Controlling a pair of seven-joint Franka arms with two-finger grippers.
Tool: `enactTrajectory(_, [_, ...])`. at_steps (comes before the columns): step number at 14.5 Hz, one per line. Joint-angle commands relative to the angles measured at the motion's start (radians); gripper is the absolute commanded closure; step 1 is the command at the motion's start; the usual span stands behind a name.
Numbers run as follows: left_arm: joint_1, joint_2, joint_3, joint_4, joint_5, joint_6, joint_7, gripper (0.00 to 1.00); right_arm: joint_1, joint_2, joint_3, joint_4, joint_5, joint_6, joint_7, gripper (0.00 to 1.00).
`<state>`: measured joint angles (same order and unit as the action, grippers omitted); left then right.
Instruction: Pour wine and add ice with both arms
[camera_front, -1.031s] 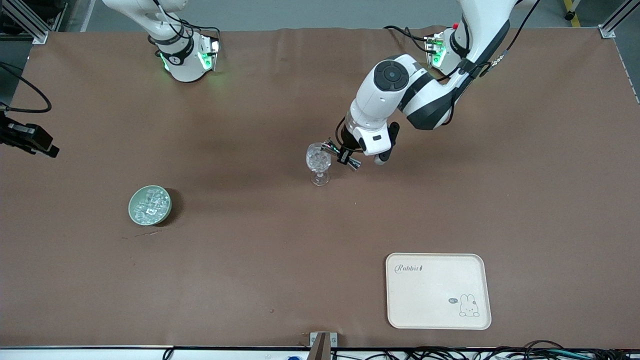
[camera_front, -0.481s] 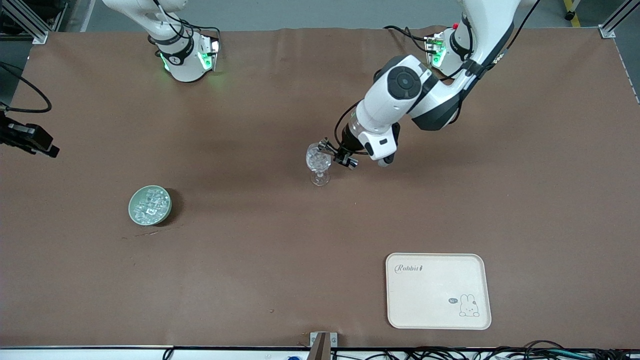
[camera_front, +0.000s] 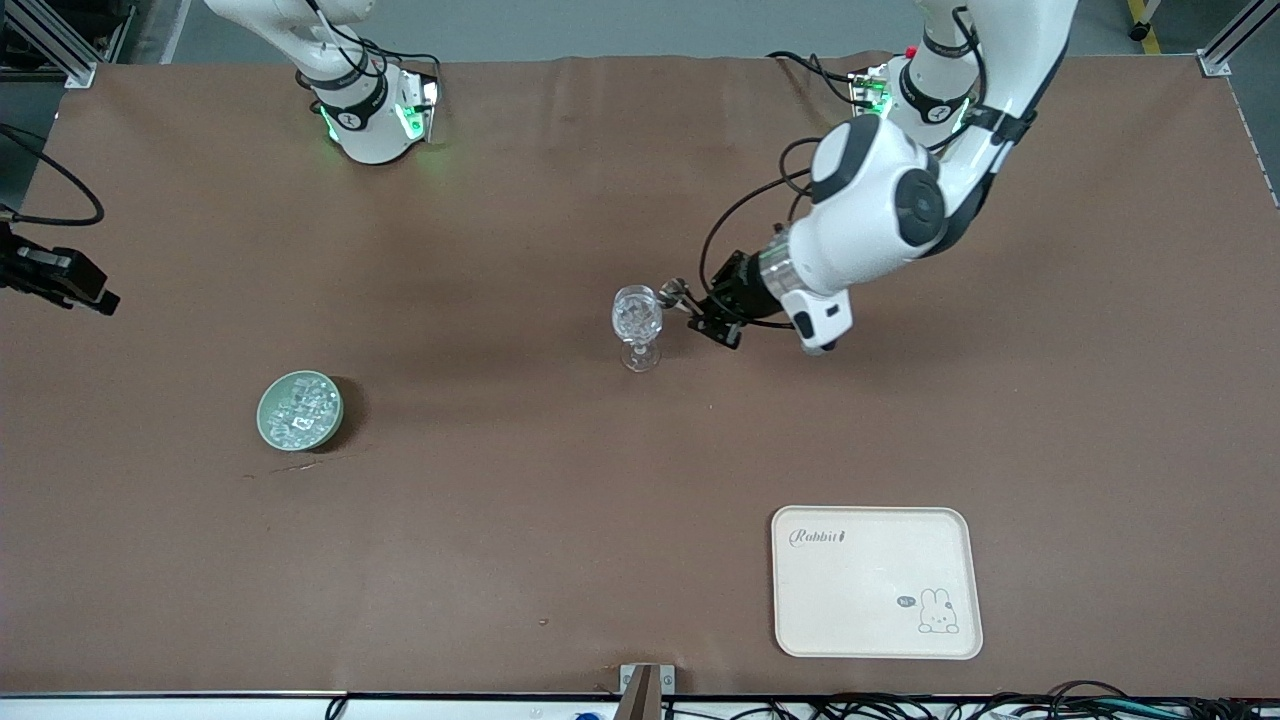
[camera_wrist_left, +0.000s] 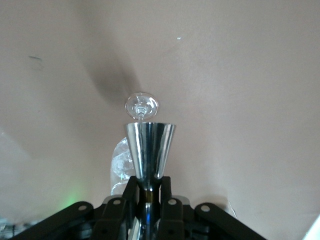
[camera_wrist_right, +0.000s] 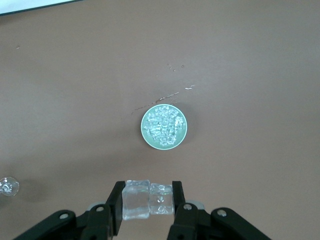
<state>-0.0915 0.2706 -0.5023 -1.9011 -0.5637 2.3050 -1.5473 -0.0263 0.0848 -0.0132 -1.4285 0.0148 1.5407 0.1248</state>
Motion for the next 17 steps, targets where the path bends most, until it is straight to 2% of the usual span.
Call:
enactTrajectory(1, [-0.008, -0.036, 0.091, -0.001, -0.087, -0.058, 0.067, 1.00, 0.031, -0.017, 0.030, -0.020, 0.014, -0.002, 0.044, 0.99])
enactTrajectory(4, [-0.010, -0.013, 0.232, 0.068, -0.108, -0.162, 0.107, 1.00, 0.031, -0.016, 0.145, -0.043, 0.010, 0.015, 0.233, 0.99])
enactTrajectory(6, [-0.010, 0.021, 0.313, 0.121, -0.175, -0.212, 0.179, 1.00, 0.032, -0.010, 0.269, -0.043, 0.001, 0.044, 0.426, 0.99])
enactTrajectory(9, [-0.007, 0.152, 0.402, 0.265, -0.211, -0.295, 0.217, 1.00, 0.049, 0.027, 0.433, -0.072, -0.001, 0.091, 0.703, 0.99])
enactTrajectory(12, [-0.007, 0.319, 0.464, 0.413, -0.297, -0.332, 0.243, 1.00, 0.080, 0.116, 0.554, -0.082, -0.009, 0.189, 0.950, 0.99])
enactTrajectory(15, [-0.005, 0.413, 0.519, 0.470, -0.418, -0.334, 0.311, 1.00, 0.141, 0.258, 0.662, -0.082, -0.148, 0.294, 1.203, 0.99])
enactTrajectory(17, [-0.011, 0.446, 0.573, 0.470, -0.525, -0.334, 0.393, 1.00, 0.178, 0.346, 0.702, -0.081, -0.240, 0.347, 1.329, 0.99])
